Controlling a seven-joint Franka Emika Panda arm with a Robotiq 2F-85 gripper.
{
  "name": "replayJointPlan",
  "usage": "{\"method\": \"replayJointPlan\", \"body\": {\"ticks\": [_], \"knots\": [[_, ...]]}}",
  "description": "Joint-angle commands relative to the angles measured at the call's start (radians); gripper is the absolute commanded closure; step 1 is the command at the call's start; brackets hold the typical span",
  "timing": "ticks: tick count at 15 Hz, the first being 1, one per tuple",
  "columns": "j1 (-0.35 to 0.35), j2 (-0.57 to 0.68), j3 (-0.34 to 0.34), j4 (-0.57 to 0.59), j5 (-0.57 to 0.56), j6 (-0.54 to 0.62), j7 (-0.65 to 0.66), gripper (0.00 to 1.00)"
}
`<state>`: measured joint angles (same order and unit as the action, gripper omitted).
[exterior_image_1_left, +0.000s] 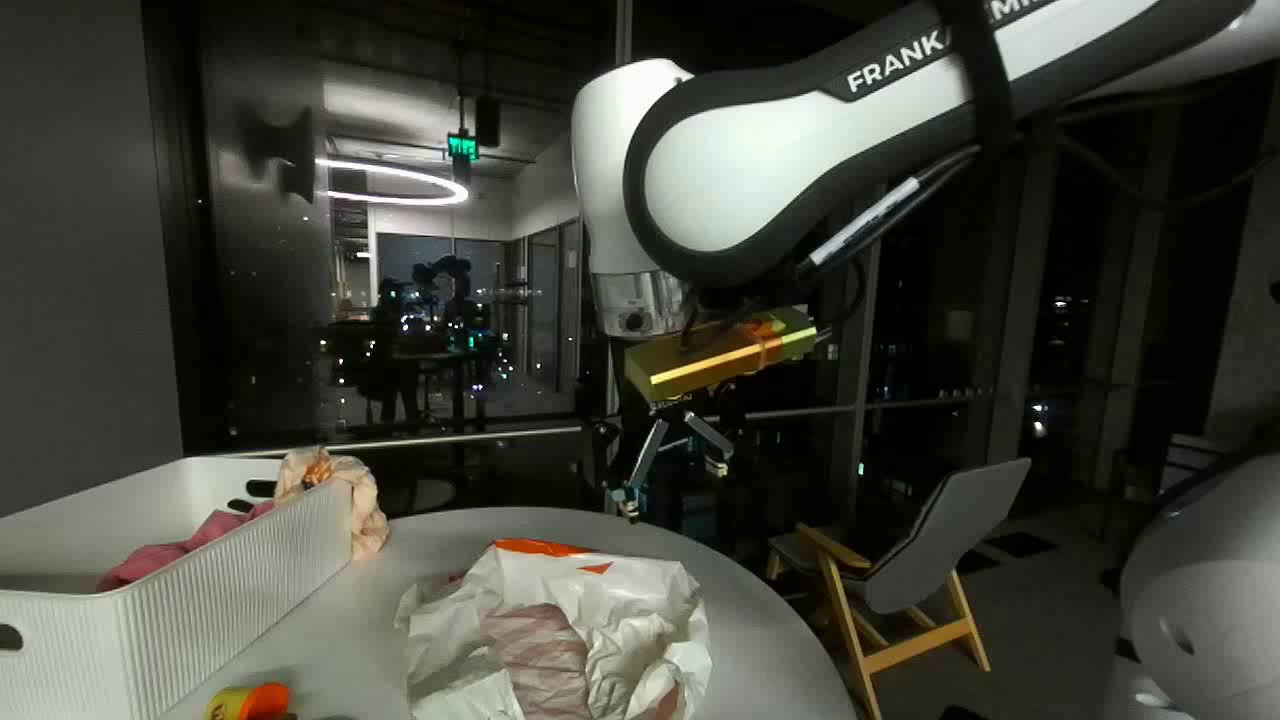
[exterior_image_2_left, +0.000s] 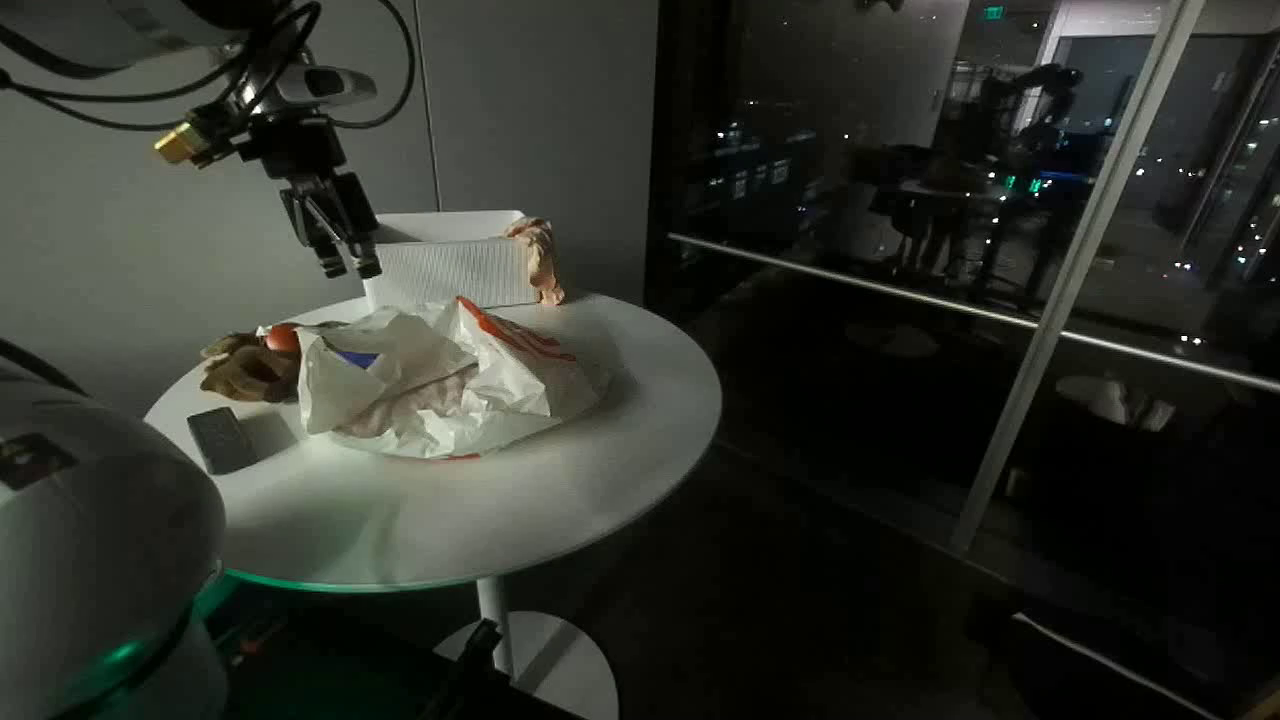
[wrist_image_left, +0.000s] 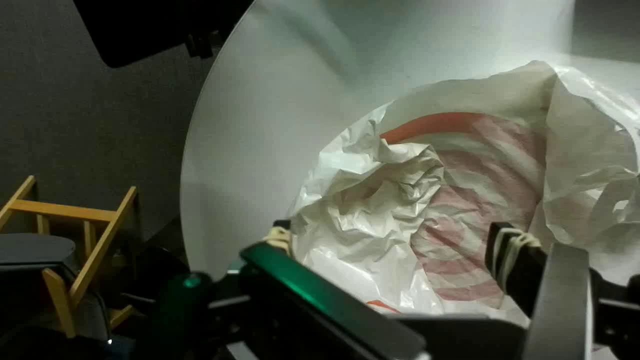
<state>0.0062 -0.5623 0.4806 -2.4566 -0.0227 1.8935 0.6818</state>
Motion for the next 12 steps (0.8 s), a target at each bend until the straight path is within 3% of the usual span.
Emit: {"method": "replayJointPlan", "body": {"ticks": [1, 10, 12], "knots": [[0.046, 0.013, -0.039, 0.005, -0.025, -0.002, 0.022, 0.00], [0.045, 0.010, -0.038, 0.013, -0.025, -0.002, 0.022, 0.00], [0.064, 0.072, -0.038, 0.035, -0.032, 0.024, -0.015, 0.00]]}}
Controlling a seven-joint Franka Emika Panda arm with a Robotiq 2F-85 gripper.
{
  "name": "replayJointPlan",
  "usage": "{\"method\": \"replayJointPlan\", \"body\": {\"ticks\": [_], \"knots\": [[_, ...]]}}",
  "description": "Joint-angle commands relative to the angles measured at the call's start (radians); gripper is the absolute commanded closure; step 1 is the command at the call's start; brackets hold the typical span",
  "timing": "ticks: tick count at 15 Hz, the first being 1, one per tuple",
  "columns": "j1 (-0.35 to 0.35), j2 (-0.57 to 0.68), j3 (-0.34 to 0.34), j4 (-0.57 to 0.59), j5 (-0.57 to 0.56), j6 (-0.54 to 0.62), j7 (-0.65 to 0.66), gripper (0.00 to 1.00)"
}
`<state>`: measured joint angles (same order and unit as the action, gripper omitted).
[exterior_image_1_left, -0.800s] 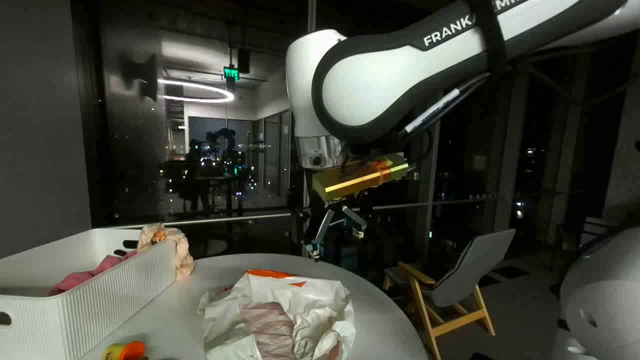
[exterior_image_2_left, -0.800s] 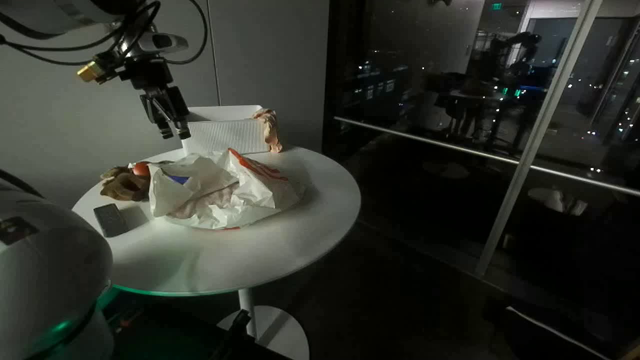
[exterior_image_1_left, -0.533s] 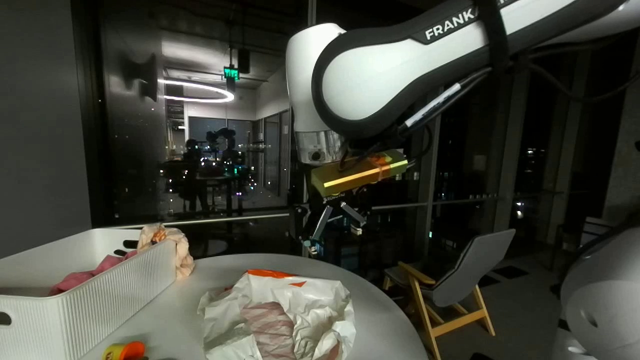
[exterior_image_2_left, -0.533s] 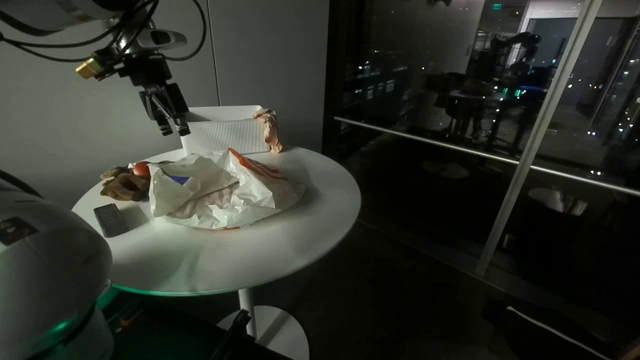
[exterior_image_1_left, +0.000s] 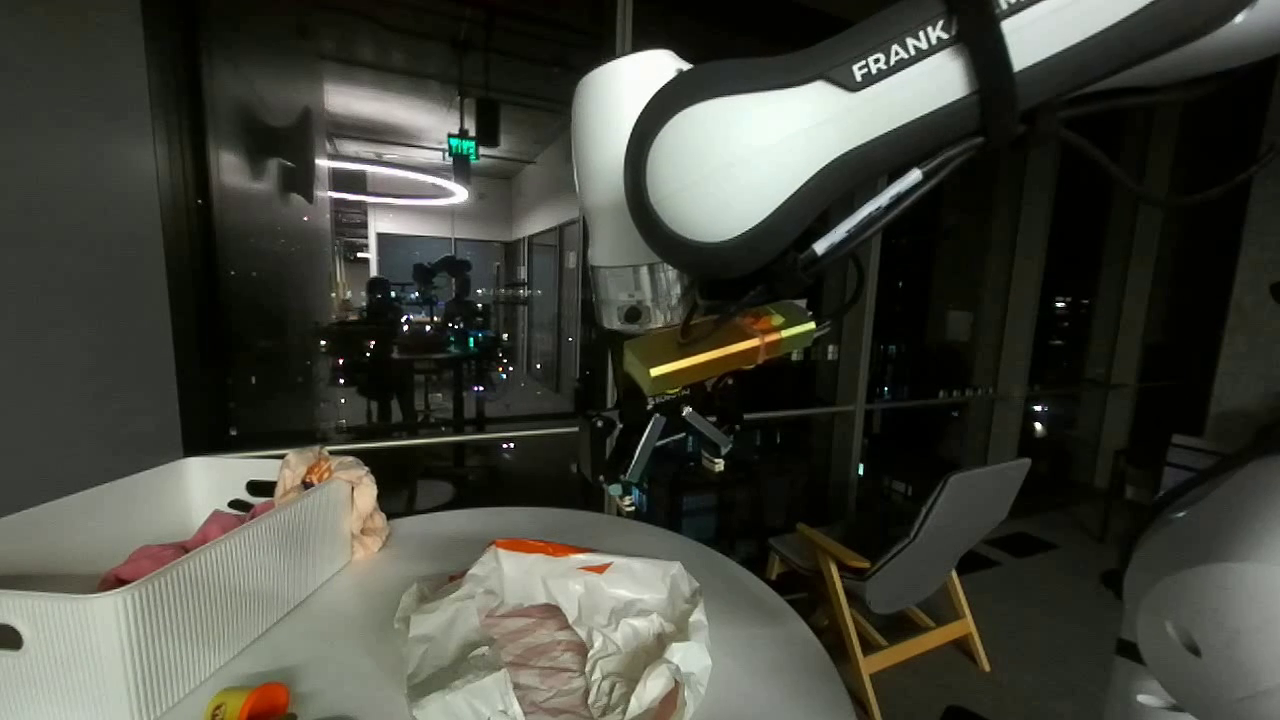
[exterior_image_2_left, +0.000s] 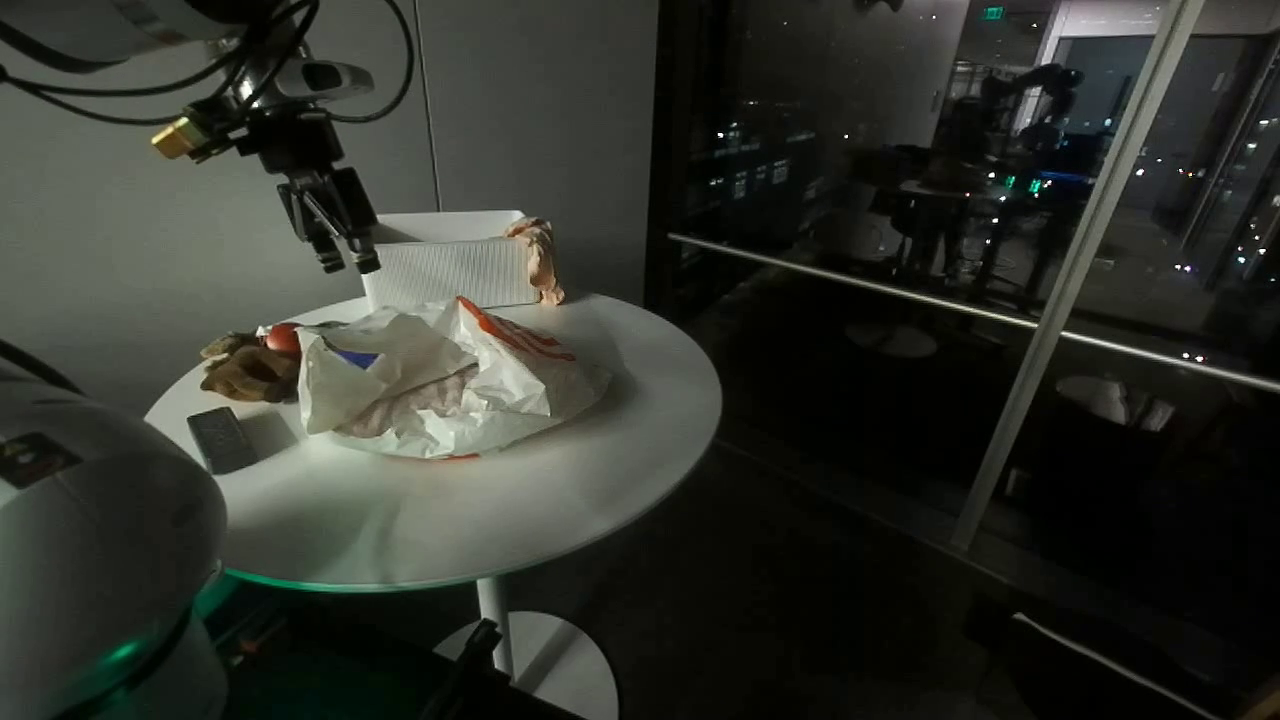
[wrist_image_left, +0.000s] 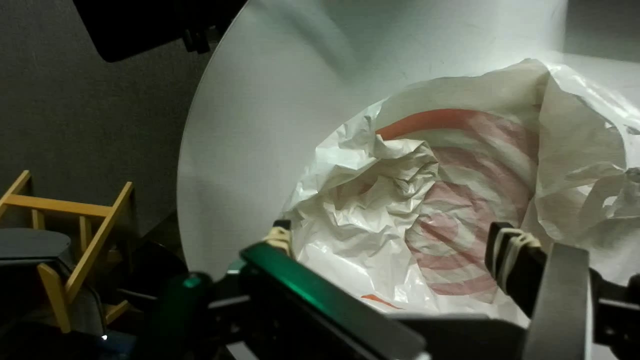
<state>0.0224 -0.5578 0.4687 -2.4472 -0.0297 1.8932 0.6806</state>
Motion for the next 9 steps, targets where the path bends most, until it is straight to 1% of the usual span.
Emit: {"method": "replayJointPlan", "body": {"ticks": [1, 2, 5, 7, 9], "knots": [[0.064, 0.109, -0.016, 0.043, -0.036, 0.038, -0.031, 0.00], [0.085, 0.152, -0.004, 0.064, -0.042, 0.054, -0.054, 0.00], [0.147, 0.296, 0.048, 0.152, -0.067, 0.088, -0.066, 0.00], [0.188, 0.399, 0.076, 0.220, -0.112, 0.088, -0.074, 0.00], [0.228, 0.514, 0.101, 0.269, -0.188, 0.131, -0.072, 0.00]]}}
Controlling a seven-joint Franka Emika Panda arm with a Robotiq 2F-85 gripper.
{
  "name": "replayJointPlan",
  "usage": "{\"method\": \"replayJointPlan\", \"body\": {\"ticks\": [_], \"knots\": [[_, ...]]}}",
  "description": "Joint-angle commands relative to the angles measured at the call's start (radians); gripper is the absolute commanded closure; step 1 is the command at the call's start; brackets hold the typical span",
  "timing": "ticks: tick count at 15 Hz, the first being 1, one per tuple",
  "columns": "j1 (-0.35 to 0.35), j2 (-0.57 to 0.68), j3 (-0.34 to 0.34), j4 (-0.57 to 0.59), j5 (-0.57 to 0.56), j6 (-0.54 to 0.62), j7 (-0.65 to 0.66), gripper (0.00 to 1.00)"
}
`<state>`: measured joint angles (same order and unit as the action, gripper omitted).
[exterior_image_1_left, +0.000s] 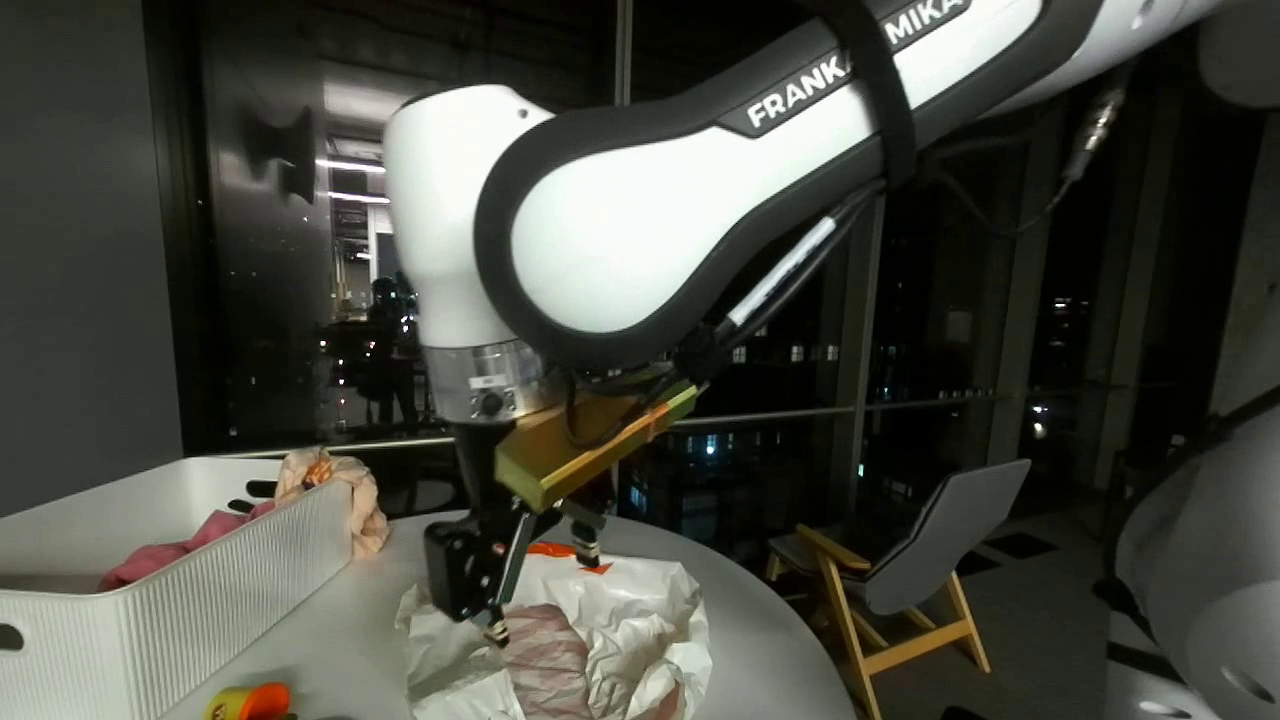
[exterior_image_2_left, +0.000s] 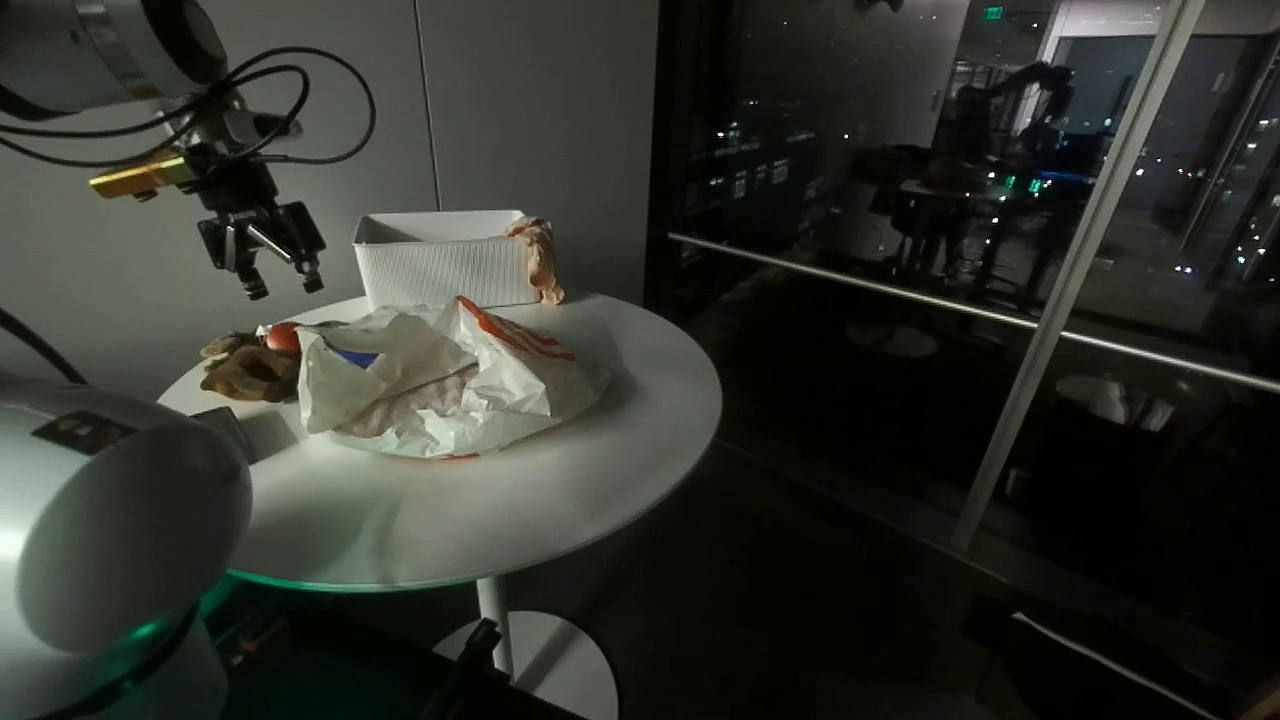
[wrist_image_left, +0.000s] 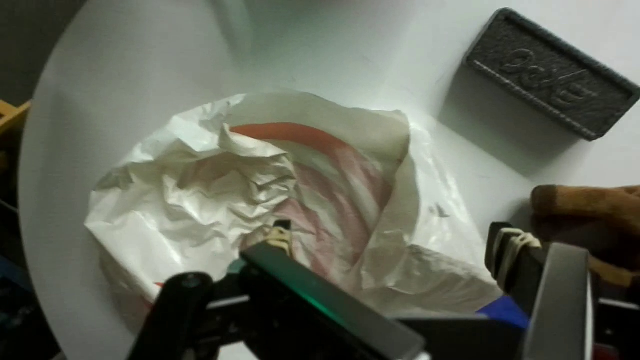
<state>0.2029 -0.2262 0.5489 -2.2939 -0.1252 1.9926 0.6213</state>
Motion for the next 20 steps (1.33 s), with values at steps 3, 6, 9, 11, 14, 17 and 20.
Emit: {"method": "replayJointPlan", "body": {"ticks": [3, 6, 9, 11, 14, 17, 20], "knots": [[0.113, 0.348, 0.009, 0.186, -0.256, 0.102, -0.024, 0.00], [0.193, 0.466, -0.048, 0.240, -0.372, 0.198, -0.083, 0.00], [0.246, 0.534, -0.088, 0.279, -0.312, 0.324, -0.206, 0.00], [0.258, 0.575, -0.091, 0.296, -0.231, 0.391, -0.313, 0.00], [0.266, 0.642, -0.084, 0.318, -0.116, 0.428, -0.482, 0.00], [0.319, 0.688, -0.130, 0.324, -0.177, 0.423, -0.543, 0.00], [0.356, 0.735, -0.162, 0.338, -0.220, 0.425, -0.590, 0.00]]}}
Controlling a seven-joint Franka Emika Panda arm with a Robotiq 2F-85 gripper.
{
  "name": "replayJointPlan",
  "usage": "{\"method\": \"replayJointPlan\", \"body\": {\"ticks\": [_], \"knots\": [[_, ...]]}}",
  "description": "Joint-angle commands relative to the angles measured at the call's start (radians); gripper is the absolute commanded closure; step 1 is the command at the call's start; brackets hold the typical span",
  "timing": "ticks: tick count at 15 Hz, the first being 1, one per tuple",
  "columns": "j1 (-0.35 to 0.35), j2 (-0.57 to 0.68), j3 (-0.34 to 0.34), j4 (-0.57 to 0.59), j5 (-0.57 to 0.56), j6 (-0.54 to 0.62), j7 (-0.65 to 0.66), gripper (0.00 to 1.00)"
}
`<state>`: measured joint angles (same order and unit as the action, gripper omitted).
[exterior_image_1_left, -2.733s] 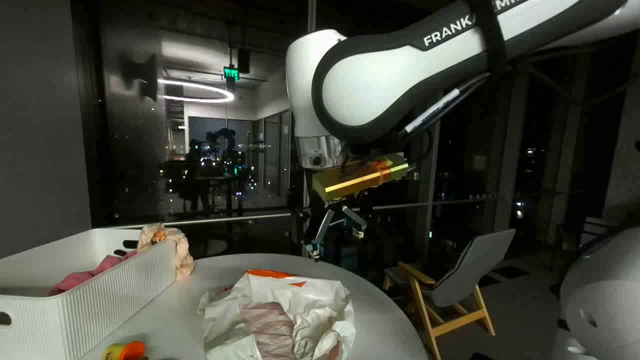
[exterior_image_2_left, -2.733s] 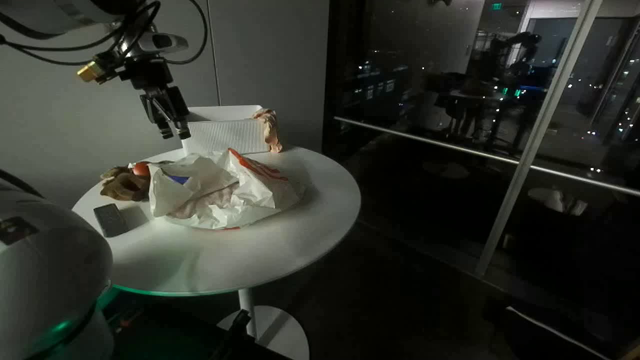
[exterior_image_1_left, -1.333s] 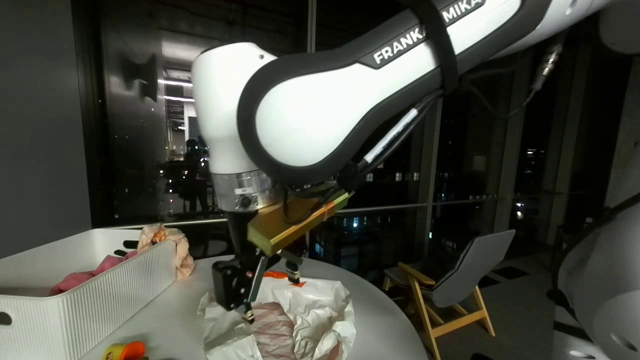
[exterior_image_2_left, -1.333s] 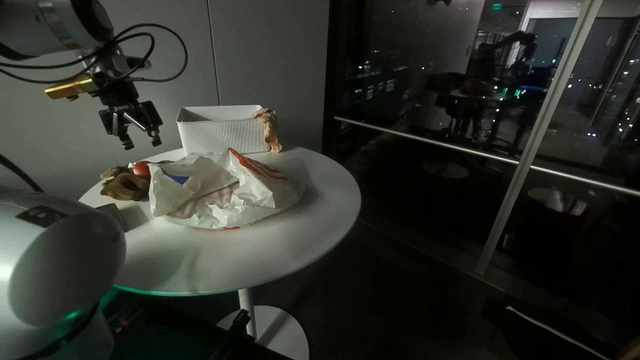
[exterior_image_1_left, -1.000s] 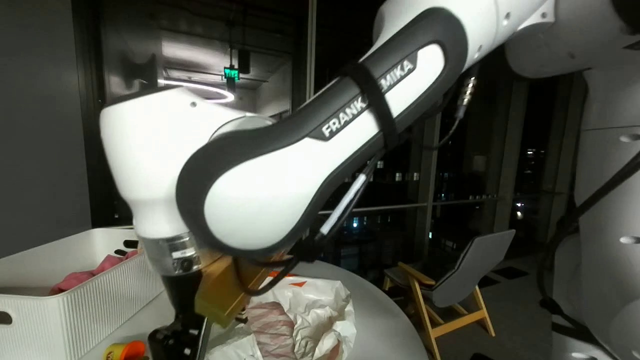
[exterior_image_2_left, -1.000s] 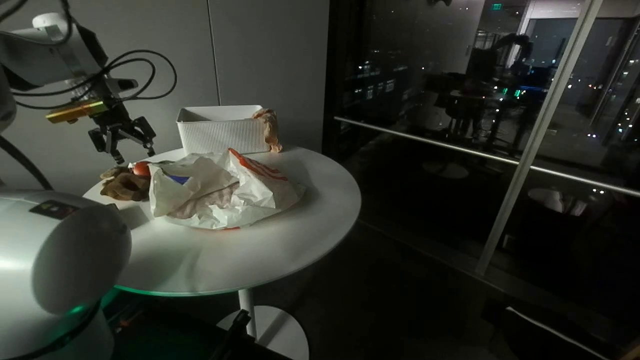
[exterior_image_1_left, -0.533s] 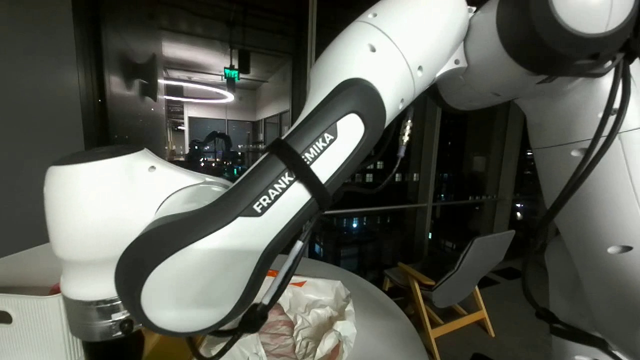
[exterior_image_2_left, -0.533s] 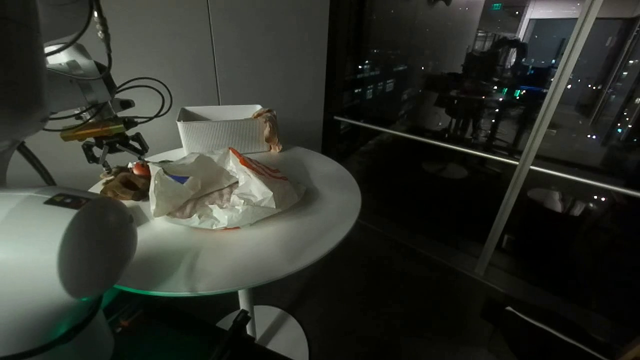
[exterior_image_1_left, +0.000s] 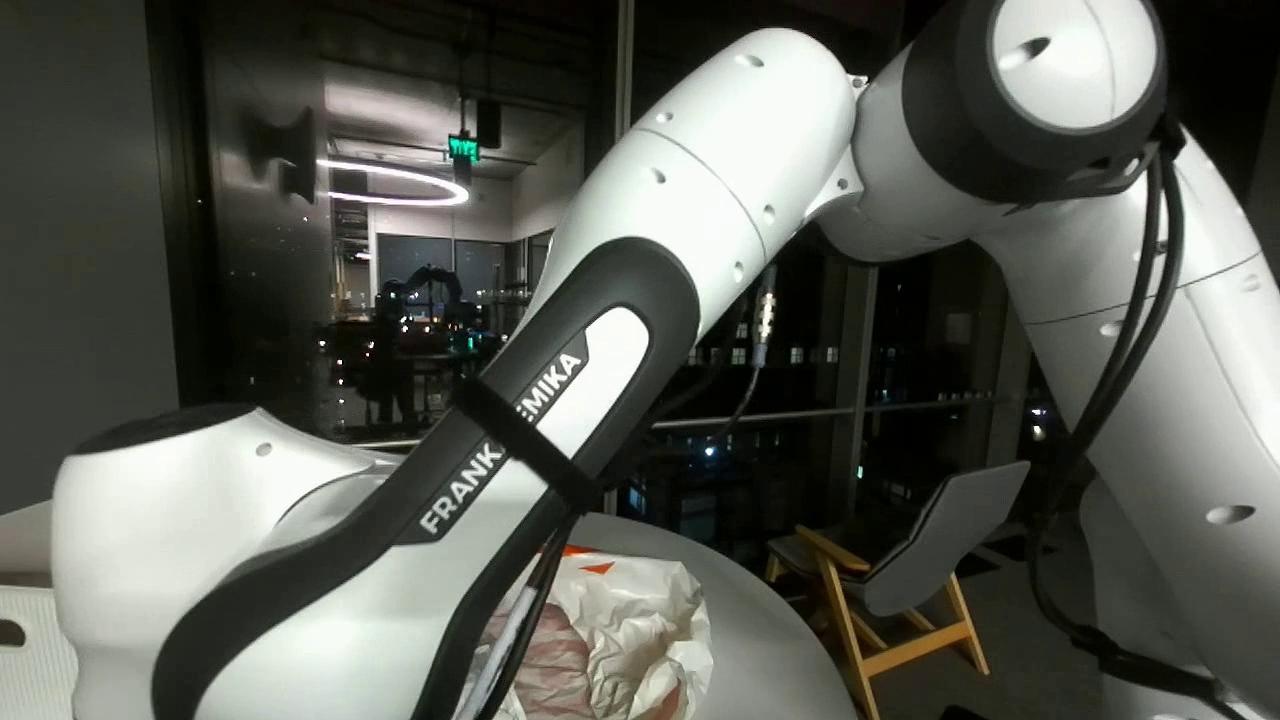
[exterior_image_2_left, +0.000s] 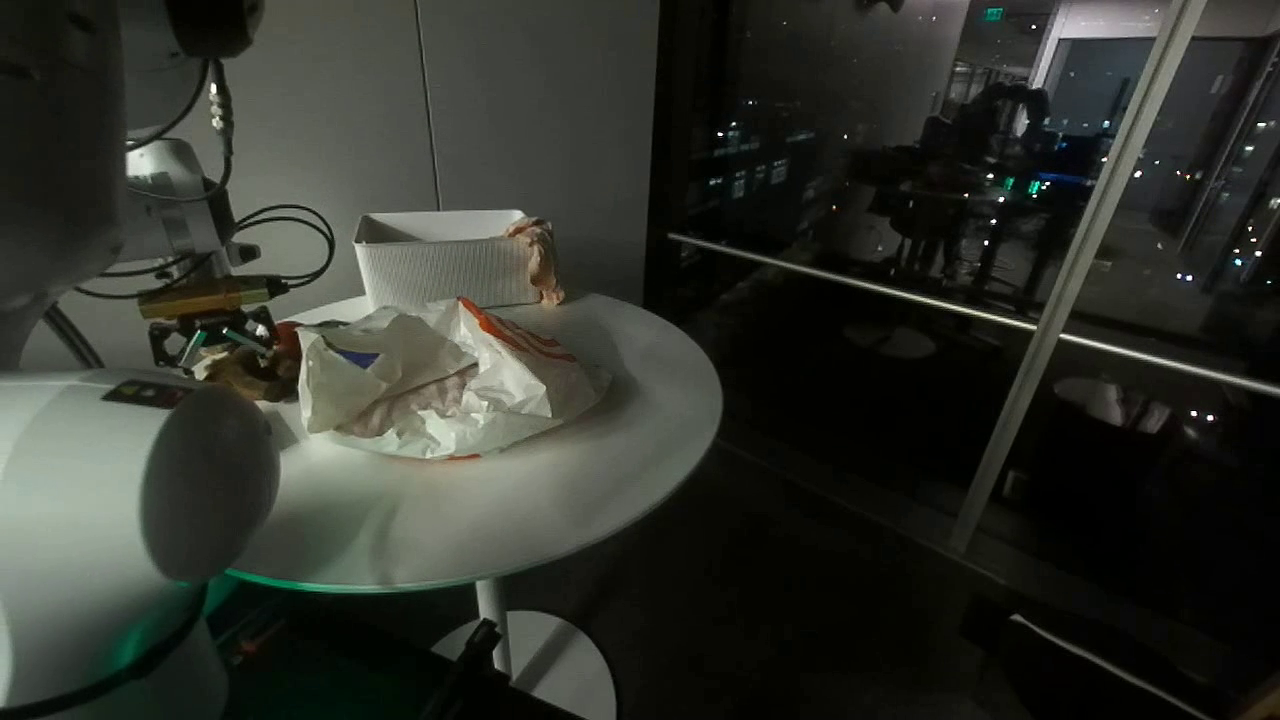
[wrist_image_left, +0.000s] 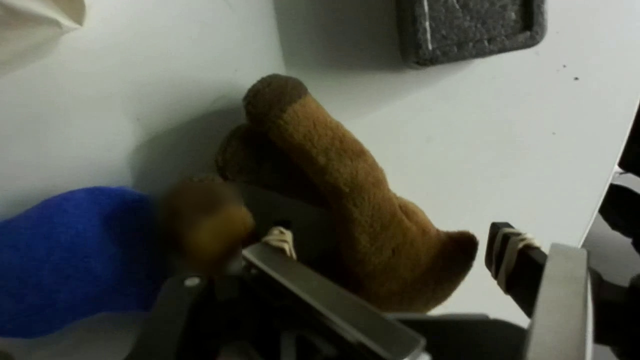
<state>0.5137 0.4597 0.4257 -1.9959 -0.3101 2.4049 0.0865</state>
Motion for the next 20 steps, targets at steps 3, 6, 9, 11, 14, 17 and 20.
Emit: {"method": "replayJointPlan", "body": {"ticks": [3, 6, 9, 11, 14, 17, 20], "knots": [[0.057, 0.072, -0.048, 0.049, -0.033, 0.000, -0.105, 0.27], [0.069, 0.057, -0.059, 0.053, -0.035, -0.024, -0.119, 0.45], [0.070, 0.033, -0.067, 0.048, -0.030, -0.048, -0.110, 0.68], [0.071, 0.001, -0.072, 0.043, -0.031, -0.072, -0.093, 0.83], [0.051, -0.061, -0.064, 0.034, -0.002, -0.107, -0.091, 0.92], [0.029, -0.177, -0.052, 0.007, 0.026, -0.120, -0.064, 0.91], [0.010, -0.319, -0.052, -0.033, 0.058, -0.082, 0.010, 0.90]]}}
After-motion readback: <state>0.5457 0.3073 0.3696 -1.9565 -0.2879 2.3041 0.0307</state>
